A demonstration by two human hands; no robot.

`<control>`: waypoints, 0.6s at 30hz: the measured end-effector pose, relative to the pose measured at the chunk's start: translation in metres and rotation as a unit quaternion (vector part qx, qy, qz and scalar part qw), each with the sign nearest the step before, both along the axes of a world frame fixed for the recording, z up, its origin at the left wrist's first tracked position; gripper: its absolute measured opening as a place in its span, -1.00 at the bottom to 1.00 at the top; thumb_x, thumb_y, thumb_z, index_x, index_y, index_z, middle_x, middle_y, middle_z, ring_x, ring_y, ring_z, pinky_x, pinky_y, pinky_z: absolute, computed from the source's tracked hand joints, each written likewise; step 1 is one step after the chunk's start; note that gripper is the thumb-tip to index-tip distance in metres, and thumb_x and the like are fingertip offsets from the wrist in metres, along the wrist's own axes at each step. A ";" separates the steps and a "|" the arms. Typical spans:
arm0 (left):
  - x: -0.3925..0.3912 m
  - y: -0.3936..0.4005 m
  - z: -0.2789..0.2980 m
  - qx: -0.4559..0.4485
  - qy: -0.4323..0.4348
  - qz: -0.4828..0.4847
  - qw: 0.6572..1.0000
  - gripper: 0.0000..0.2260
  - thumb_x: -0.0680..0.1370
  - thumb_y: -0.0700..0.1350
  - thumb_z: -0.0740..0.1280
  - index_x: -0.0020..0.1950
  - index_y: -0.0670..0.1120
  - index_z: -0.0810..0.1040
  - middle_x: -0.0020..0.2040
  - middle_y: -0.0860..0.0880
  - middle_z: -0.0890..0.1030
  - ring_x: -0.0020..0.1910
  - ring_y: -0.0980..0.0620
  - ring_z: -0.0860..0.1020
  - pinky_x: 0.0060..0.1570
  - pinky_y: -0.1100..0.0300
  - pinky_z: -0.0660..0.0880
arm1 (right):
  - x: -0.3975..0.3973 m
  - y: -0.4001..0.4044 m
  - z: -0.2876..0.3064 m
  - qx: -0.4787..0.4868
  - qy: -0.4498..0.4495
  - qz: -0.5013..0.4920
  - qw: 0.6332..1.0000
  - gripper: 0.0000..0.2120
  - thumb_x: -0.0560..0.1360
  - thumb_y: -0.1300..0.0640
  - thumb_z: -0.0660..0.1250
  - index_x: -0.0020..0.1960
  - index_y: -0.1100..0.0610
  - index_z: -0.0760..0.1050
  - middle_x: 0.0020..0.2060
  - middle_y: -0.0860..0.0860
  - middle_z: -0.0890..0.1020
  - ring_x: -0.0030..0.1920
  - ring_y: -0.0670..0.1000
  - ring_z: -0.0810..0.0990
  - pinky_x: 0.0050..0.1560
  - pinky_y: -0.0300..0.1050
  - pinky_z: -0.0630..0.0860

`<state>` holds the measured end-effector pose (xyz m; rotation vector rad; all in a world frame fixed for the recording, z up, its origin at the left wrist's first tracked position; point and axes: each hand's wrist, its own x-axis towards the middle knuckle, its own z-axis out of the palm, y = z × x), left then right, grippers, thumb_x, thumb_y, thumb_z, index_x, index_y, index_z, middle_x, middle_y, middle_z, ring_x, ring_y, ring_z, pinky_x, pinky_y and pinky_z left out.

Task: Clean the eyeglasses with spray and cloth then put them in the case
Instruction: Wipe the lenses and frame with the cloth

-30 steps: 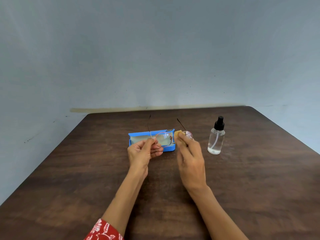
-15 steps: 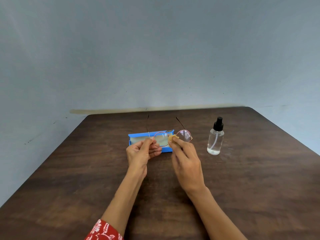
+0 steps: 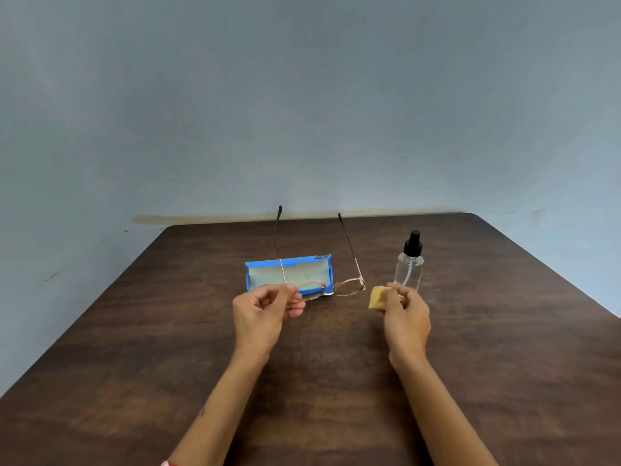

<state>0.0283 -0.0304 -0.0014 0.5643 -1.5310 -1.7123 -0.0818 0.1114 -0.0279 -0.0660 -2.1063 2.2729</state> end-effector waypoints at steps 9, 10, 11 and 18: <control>0.015 0.010 -0.022 -0.051 -0.030 -0.019 0.998 -0.93 0.45 -0.25 0.40 -0.10 -0.19 0.65 -0.28 -0.13 0.69 -0.26 -0.03 0.68 -0.24 0.20 0.63 | -0.010 0.007 0.010 -0.126 -0.157 0.169 0.965 -0.86 0.53 0.35 0.28 0.06 0.23 0.53 -0.10 0.14 0.62 -0.11 0.03 0.61 -0.17 -0.16 0.55; 0.016 0.011 -0.023 -0.054 -0.036 -0.019 0.998 -0.92 0.45 -0.24 0.40 -0.08 -0.19 0.65 -0.26 -0.12 0.69 -0.25 -0.02 0.68 -0.23 0.20 0.63 | -0.010 0.008 0.011 -0.116 -0.153 0.174 0.966 -0.86 0.53 0.33 0.29 0.06 0.21 0.53 -0.09 0.14 0.63 -0.11 0.05 0.63 -0.21 -0.17 0.55; 0.017 0.011 -0.024 -0.057 -0.042 -0.018 0.997 -0.90 0.45 -0.24 0.41 -0.06 -0.19 0.65 -0.25 -0.11 0.70 -0.25 -0.01 0.68 -0.23 0.20 0.63 | -0.010 0.009 0.011 -0.098 -0.140 0.176 0.969 -0.86 0.53 0.31 0.29 0.07 0.19 0.54 -0.09 0.14 0.64 -0.11 0.05 0.64 -0.23 -0.17 0.56; 0.018 0.016 -0.036 -0.073 -0.093 0.004 0.993 -0.89 0.44 -0.27 0.43 -0.05 -0.15 0.63 -0.22 -0.07 0.68 -0.24 0.04 0.68 -0.25 0.27 0.61 | 0.005 0.012 0.003 0.145 0.057 0.075 0.985 -0.85 0.50 0.19 0.35 -0.03 -0.03 0.62 -0.26 -0.11 0.64 -0.18 -0.02 0.65 -0.01 0.01 0.61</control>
